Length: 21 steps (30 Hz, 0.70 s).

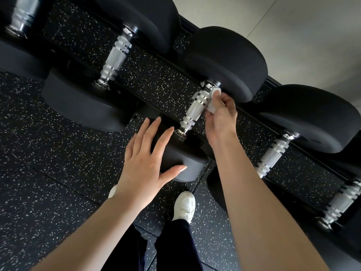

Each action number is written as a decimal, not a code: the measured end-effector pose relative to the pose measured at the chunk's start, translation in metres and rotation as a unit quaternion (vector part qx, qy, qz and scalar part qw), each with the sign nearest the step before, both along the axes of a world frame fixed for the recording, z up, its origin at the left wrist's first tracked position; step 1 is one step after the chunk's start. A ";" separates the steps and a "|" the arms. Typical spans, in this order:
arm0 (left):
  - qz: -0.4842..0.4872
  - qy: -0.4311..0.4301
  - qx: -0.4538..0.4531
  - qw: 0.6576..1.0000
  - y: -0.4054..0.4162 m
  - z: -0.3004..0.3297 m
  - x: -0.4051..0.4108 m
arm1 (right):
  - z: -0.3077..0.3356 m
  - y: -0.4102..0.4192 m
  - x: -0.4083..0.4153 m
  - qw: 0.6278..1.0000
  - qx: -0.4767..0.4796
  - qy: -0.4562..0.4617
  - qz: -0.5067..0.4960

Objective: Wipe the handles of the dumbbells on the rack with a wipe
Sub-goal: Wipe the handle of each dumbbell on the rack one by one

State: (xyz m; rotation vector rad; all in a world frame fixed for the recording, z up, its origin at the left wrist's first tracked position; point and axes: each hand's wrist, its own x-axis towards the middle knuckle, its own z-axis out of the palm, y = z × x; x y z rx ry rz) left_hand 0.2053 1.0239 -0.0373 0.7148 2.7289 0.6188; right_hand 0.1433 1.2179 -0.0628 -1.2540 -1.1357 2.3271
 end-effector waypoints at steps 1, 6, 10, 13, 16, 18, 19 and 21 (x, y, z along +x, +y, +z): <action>-0.001 0.001 0.001 1.000 0.000 0.000 0.000 | -0.001 0.002 0.000 1.000 -0.020 0.009 0.003; 0.000 0.007 0.010 1.000 -0.001 -0.002 0.001 | -0.012 0.012 -0.002 0.993 -0.110 0.045 0.029; 0.001 0.007 0.012 1.000 0.000 -0.002 0.001 | -0.019 0.014 0.002 0.985 -0.141 0.083 0.060; 0.000 0.007 0.009 1.000 0.000 -0.002 0.001 | -0.021 0.012 0.007 0.982 -0.150 0.089 0.065; 0.001 0.008 0.008 1.000 0.000 -0.001 0.001 | -0.021 0.009 0.012 0.982 -0.151 0.091 0.061; 0.000 0.007 0.008 1.000 0.000 -0.001 0.001 | -0.020 0.008 0.016 0.983 -0.147 0.092 0.066; 0.000 0.006 0.007 1.000 0.000 -0.001 0.001 | -0.020 0.007 0.017 0.983 -0.146 0.093 0.070; -0.001 0.006 0.007 1.000 0.000 -0.001 0.001 | -0.021 0.006 0.021 0.982 -0.151 0.087 0.078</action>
